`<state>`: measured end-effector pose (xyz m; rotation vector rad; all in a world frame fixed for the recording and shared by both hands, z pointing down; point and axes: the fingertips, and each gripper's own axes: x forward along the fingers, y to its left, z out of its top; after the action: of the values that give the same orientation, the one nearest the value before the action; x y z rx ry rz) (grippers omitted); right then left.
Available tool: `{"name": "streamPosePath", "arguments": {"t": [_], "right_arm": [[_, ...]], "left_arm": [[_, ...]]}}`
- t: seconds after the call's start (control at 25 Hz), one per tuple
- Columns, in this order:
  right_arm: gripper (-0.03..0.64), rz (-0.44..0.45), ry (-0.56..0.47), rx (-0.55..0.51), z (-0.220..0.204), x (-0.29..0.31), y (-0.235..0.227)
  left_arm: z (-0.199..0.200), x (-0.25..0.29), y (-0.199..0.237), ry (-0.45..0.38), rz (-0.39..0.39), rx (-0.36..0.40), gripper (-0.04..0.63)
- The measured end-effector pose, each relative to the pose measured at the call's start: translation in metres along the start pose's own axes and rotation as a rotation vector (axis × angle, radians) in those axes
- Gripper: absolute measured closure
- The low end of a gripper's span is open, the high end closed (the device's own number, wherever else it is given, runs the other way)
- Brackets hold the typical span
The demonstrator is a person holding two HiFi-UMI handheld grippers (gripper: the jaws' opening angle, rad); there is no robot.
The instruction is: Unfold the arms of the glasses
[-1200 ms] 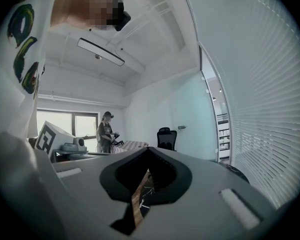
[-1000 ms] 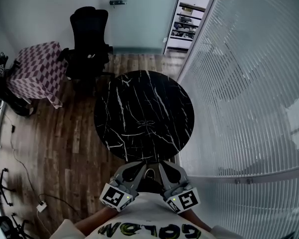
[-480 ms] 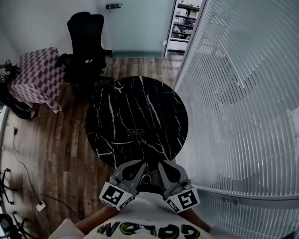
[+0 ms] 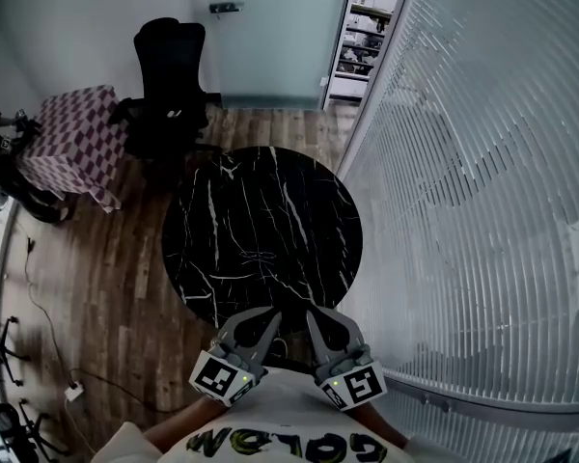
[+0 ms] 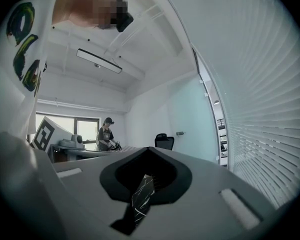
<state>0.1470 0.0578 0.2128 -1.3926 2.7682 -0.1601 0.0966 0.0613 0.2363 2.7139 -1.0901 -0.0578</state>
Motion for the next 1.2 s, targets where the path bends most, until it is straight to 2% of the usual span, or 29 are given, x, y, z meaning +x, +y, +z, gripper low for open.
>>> {"name": "streamPosePath", "arguments": {"t": [0.76,1.0,1.2], "right_arm": [[0.616,-0.021,-0.013,-0.006,0.009,0.055,0.006],[0.617,-0.021,0.007,-0.007,0.005,0.062,0.008],[0.617,-0.013,0.064,0.020,-0.016,0.067,0.010]], "left_arm": [[0.023,-0.001,0.051,0.001,-0.032,0.033,0.592],[0.021,-0.005,0.058,0.009,-0.025,0.014,0.592],[-0.001,-0.009,0.066,0.059,-0.004,-0.034,0.592]]}}
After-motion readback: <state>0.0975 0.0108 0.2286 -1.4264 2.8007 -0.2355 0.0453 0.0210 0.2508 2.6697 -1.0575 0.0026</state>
